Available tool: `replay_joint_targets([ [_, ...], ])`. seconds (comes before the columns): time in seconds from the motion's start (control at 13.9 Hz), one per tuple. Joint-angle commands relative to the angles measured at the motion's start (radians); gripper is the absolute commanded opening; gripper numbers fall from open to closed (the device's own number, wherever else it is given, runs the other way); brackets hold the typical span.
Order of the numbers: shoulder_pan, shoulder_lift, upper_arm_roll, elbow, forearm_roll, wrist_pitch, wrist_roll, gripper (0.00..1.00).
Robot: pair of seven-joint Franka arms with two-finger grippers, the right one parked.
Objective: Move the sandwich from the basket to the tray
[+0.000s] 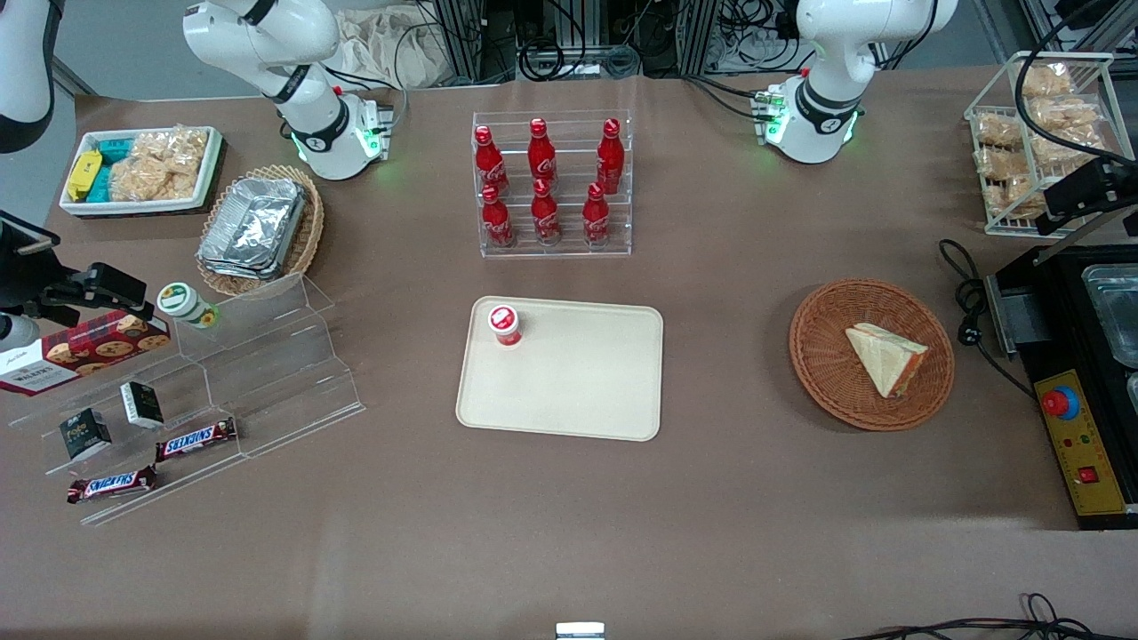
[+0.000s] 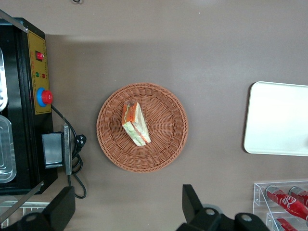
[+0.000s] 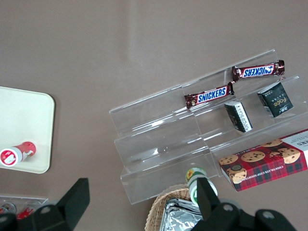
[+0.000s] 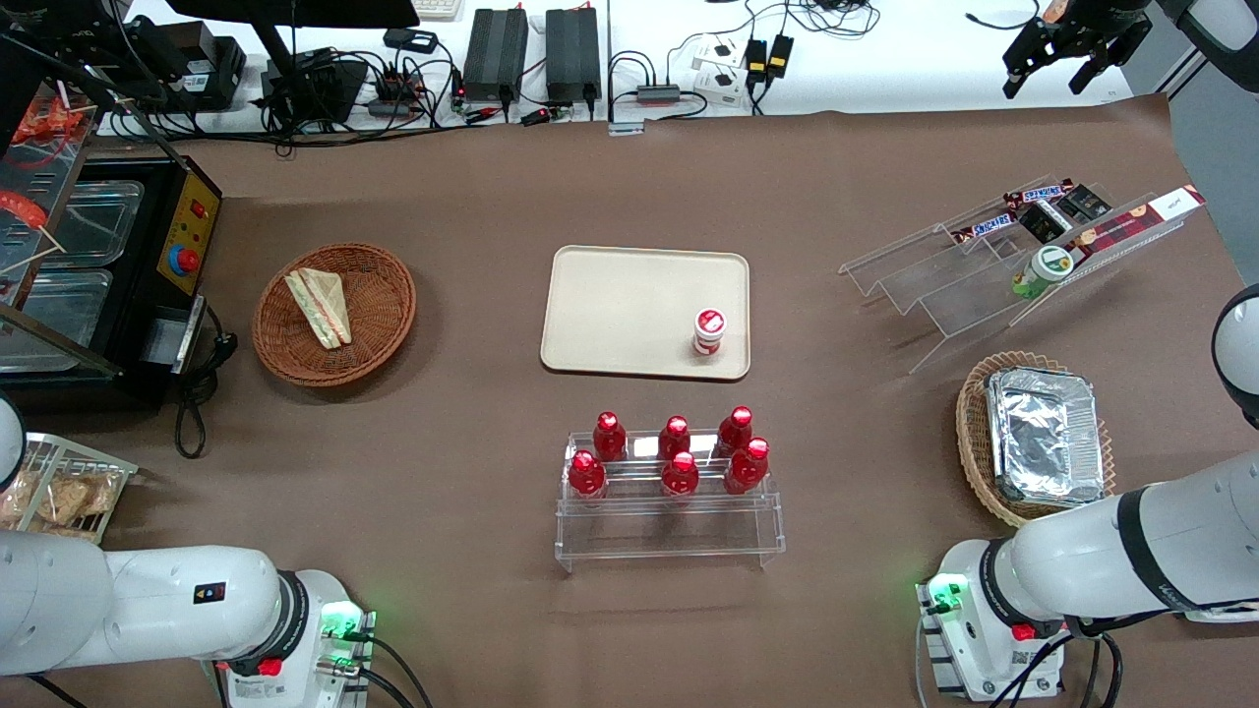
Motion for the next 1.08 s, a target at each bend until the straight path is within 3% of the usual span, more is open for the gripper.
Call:
replay_joint_targets([
  [0.0, 0.010, 0.009, -0.011, 0.027, 0.013, -0.030, 0.008, 1.00],
  [0.43, 0.018, 0.020, -0.007, -0.008, 0.010, -0.022, -0.021, 1.00],
  [0.65, 0.016, 0.089, -0.007, -0.036, 0.011, 0.007, -0.102, 1.00],
  [1.01, 0.016, 0.163, -0.007, -0.229, 0.005, 0.239, -0.110, 1.00],
])
